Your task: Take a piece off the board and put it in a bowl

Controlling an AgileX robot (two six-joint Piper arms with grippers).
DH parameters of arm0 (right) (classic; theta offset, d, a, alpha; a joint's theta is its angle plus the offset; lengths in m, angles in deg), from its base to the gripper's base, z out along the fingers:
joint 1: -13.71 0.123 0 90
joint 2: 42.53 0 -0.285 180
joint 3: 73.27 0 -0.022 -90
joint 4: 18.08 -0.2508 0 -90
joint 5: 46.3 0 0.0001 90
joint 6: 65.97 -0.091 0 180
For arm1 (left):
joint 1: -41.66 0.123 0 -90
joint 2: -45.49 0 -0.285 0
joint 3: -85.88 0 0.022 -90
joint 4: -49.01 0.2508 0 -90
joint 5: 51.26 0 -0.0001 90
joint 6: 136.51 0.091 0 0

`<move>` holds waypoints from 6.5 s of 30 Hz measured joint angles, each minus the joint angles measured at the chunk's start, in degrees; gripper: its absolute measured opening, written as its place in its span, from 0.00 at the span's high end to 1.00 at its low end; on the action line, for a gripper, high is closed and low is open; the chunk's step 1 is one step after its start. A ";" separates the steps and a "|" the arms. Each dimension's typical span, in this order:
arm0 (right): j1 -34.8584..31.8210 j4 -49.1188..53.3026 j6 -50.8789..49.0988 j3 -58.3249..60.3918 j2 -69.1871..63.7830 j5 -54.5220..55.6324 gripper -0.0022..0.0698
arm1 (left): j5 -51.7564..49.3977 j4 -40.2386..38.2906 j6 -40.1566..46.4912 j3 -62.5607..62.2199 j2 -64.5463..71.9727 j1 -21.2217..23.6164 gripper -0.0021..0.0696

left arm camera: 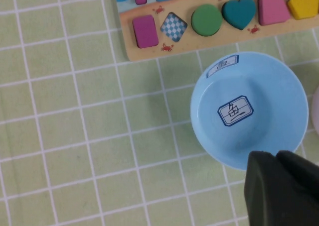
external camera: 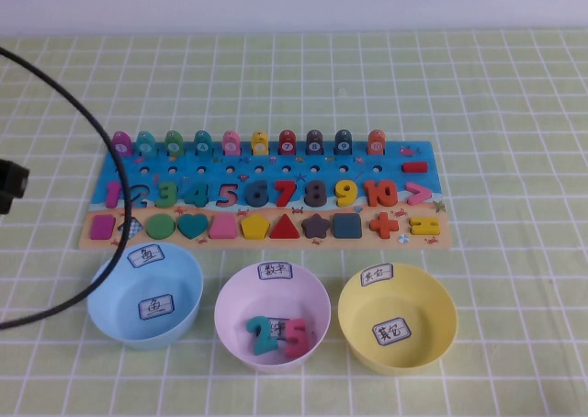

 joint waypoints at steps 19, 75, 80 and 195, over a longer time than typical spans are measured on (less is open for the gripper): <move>0.00 0.00 0.00 0.00 0.00 0.00 0.99 | -2.20 11.04 -4.50 -23.10 34.40 -16.08 0.95; 0.00 0.00 0.00 0.00 0.00 0.00 0.99 | 4.21 7.98 6.16 -24.77 51.41 -12.46 0.37; 0.00 0.00 0.00 0.00 0.00 0.00 0.99 | 4.34 8.08 6.26 -24.91 52.34 -12.46 0.37; 0.00 0.00 0.00 0.00 0.00 0.00 0.99 | 30.45 17.05 -15.59 22.09 -17.63 -49.71 0.97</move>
